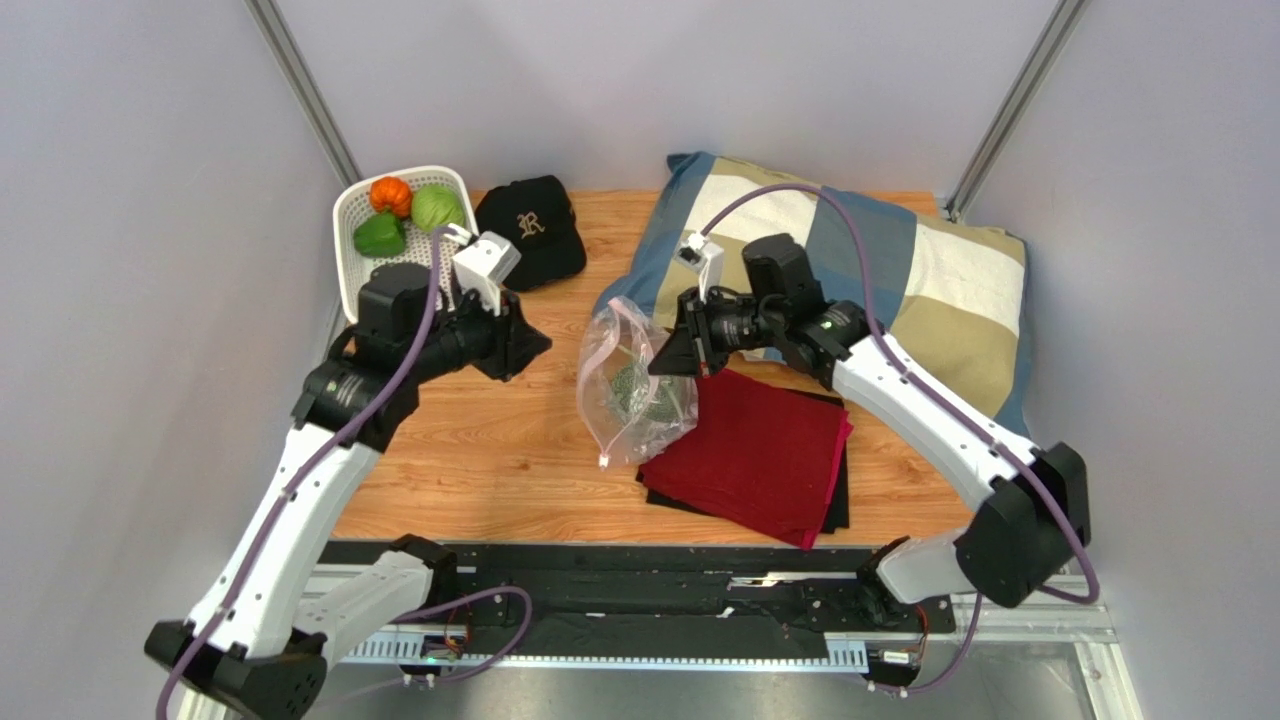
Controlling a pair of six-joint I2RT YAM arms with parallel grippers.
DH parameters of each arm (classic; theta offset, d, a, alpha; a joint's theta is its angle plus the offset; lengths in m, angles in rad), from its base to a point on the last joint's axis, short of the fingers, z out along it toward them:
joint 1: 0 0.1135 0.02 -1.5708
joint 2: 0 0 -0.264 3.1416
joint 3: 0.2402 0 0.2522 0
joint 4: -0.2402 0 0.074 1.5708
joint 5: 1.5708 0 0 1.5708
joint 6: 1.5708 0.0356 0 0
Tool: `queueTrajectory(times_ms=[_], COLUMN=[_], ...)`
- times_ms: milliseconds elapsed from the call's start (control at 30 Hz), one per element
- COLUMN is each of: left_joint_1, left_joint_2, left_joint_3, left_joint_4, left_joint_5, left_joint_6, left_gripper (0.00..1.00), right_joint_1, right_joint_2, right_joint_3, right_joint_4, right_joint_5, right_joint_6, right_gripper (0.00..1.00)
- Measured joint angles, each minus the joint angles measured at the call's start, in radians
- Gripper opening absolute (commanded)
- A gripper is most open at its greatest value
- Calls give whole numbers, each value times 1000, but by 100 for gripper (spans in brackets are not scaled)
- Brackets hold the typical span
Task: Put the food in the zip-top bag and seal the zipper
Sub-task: Adjust the zipper food storage bag at the center of the board.
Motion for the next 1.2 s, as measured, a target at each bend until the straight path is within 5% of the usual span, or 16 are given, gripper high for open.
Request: queueTrajectory(times_ms=[133, 433, 500, 733, 833, 867, 967, 1200], left_joint_1=[-27, -143, -142, -155, -178, -183, -172, -85], left_joint_2=[111, 292, 286, 89, 76, 87, 150, 229], left_joint_3=[36, 167, 162, 56, 53, 53, 77, 269], left_joint_4=[-27, -83, -103, -105, -112, -115, -143, -198], left_joint_5=[-24, -87, -68, -25, -55, -71, -104, -135], left_joint_6=[-10, 33, 27, -28, -50, -50, -45, -34], left_gripper=[59, 70, 83, 83, 54, 32, 3, 0], right_joint_1=[0, -4, -8, -16, -16, -16, -16, -21], right_joint_2=[70, 60, 60, 58, 58, 58, 56, 37], right_joint_3=[-32, -19, 1, 86, 87, 87, 87, 131], right_joint_4=[-68, -96, -100, -57, -26, -17, 6, 22], right_joint_5=[11, 23, 24, -7, -29, -36, -48, -52], right_joint_6=[-43, -60, -53, 53, 121, 139, 181, 221], right_gripper=[0, 0, 0, 0, 0, 0, 0, 0])
